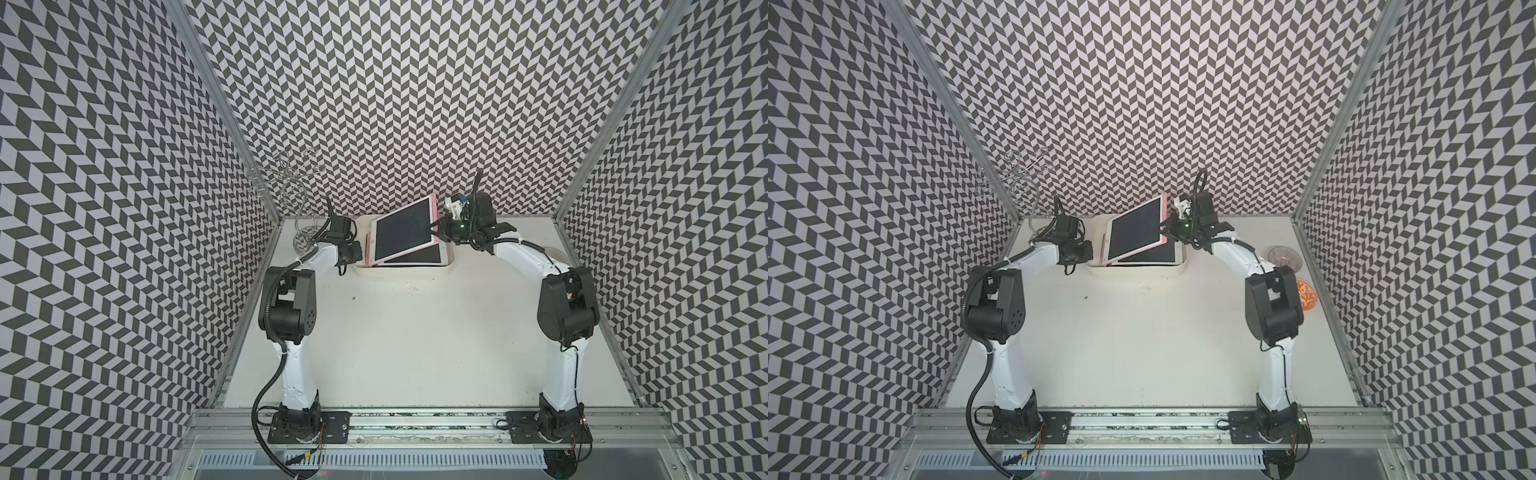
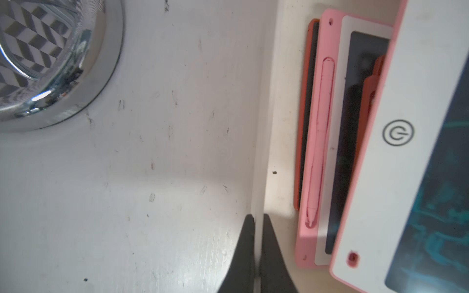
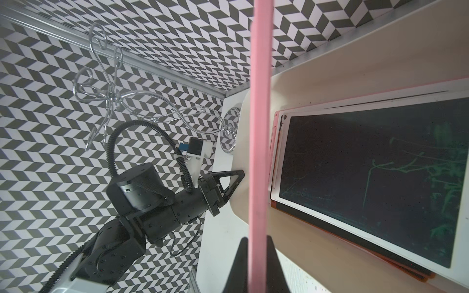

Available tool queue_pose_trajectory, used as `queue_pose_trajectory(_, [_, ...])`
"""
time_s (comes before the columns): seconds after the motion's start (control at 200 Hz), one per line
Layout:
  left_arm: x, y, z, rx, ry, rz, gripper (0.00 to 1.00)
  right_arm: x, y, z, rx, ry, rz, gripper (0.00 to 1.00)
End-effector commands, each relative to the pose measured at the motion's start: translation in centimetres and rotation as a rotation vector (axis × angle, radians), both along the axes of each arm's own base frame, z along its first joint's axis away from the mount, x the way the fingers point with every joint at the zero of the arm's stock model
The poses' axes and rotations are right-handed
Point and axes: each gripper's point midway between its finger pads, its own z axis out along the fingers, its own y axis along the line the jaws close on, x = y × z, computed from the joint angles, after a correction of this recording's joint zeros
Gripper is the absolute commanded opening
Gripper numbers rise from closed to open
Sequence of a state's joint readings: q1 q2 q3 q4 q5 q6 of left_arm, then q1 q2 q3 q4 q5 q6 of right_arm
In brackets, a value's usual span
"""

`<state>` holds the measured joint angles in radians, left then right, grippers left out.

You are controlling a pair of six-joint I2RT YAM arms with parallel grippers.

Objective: Take out the writing tablet from the storage box
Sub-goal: Pick up the writing tablet from the storage box, then place the writing tablet at the center of the board.

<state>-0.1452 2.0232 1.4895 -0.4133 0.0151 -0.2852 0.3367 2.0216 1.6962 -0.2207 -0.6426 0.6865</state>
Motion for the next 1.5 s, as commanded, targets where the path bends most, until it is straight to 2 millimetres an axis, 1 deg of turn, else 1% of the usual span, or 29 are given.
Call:
queue_pose_trajectory(0.0, [0.2, -1.8, 3.0, -0.085, -0.06, -0.033, 0.01, -0.9, 0.0, 4.7, 0.049, -0.135, 0.018, 0.0])
queue_pose_trajectory(0.04, [0.2, -1.8, 3.2, -0.087, -0.065, -0.032, 0.06, -1.3, -0.1, 5.0, 0.053, -0.139, 0.02, 0.0])
queue_pose_trajectory(0.1, [0.2, -1.8, 3.5, -0.088, -0.072, -0.032, 0.08, -1.9, -0.2, 5.5, 0.063, -0.144, 0.027, 0.0])
queue_pose_trajectory(0.155, [0.2, -1.7, 3.8, -0.088, -0.078, -0.031, 0.14, -2.6, -0.3, 5.9, 0.071, -0.152, 0.031, 0.0])
queue_pose_trajectory(0.23, [0.1, -1.6, 4.4, -0.086, -0.087, -0.028, 0.18, -3.3, -0.5, 6.6, 0.08, -0.161, 0.035, 0.0])
queue_pose_trajectory(0.341, [-0.2, -1.6, 5.4, -0.09, -0.102, -0.027, 0.27, -4.4, -0.5, 7.4, 0.093, -0.175, 0.052, 0.0])
queue_pose_trajectory(0.416, [-0.3, -1.5, 6.3, -0.083, -0.11, -0.027, 0.35, -5.0, -0.7, 8.2, 0.104, -0.191, 0.05, 0.0])
queue_pose_trajectory(0.446, [-0.4, -1.3, 6.8, -0.078, -0.116, -0.026, 0.37, -5.3, -0.8, 8.4, 0.11, -0.194, 0.053, 0.0])
queue_pose_trajectory(0.526, [-0.8, -1.1, 8.2, -0.062, -0.131, -0.025, 0.46, -6.0, -0.8, 9.0, 0.127, -0.196, 0.058, 0.0])
queue_pose_trajectory(0.606, [-1.4, -0.7, 9.9, -0.052, -0.152, -0.022, 0.56, -7.2, -0.3, 9.3, 0.153, -0.188, 0.074, 0.0])
queue_pose_trajectory(0.651, [-1.9, -0.5, 10.9, -0.052, -0.165, -0.016, 0.65, -7.9, 0.2, 9.1, 0.167, -0.175, 0.085, 0.0])
queue_pose_trajectory(0.731, [-2.9, 0.0, 12.4, -0.046, -0.189, 0.002, 0.84, -9.3, 1.3, 8.7, 0.189, -0.154, 0.107, 0.0])
queue_pose_trajectory(0.816, [-4.1, 0.4, 14.2, -0.051, -0.225, 0.013, 0.98, -10.9, 2.7, 8.2, 0.211, -0.121, 0.129, 0.0])
queue_pose_trajectory(0.956, [-6.0, 1.0, 16.7, -0.049, -0.275, 0.028, 0.99, -13.5, 4.5, 7.7, 0.28, -0.078, 0.142, 0.0])
queue_pose_trajectory(1.042, [-7.2, 1.3, 17.4, -0.044, -0.288, 0.035, 0.99, -14.9, 5.5, 7.1, 0.318, -0.043, 0.145, 0.0])
queue_pose_trajectory(1.122, [-8.1, 1.6, 17.6, -0.04, -0.289, 0.04, 0.99, -16.1, 6.5, 6.3, 0.359, -0.013, 0.143, 0.0])
queue_pose_trajectory(1.187, [-8.9, 1.8, 17.7, -0.041, -0.29, 0.042, 0.99, -16.7, 7.4, 5.6, 0.379, 0.015, 0.137, 0.0])
queue_pose_trajectory(1.282, [-9.9, 2.0, 17.3, -0.046, -0.288, 0.047, 0.99, -17.7, 8.7, 4.7, 0.413, 0.048, 0.135, 0.0])
queue_pose_trajectory(1.497, [-11.4, 1.6, 15.5, -0.073, -0.27, 0.032, 0.99, -18.8, 11.9, 3.1, 0.449, 0.095, 0.119, 0.0])
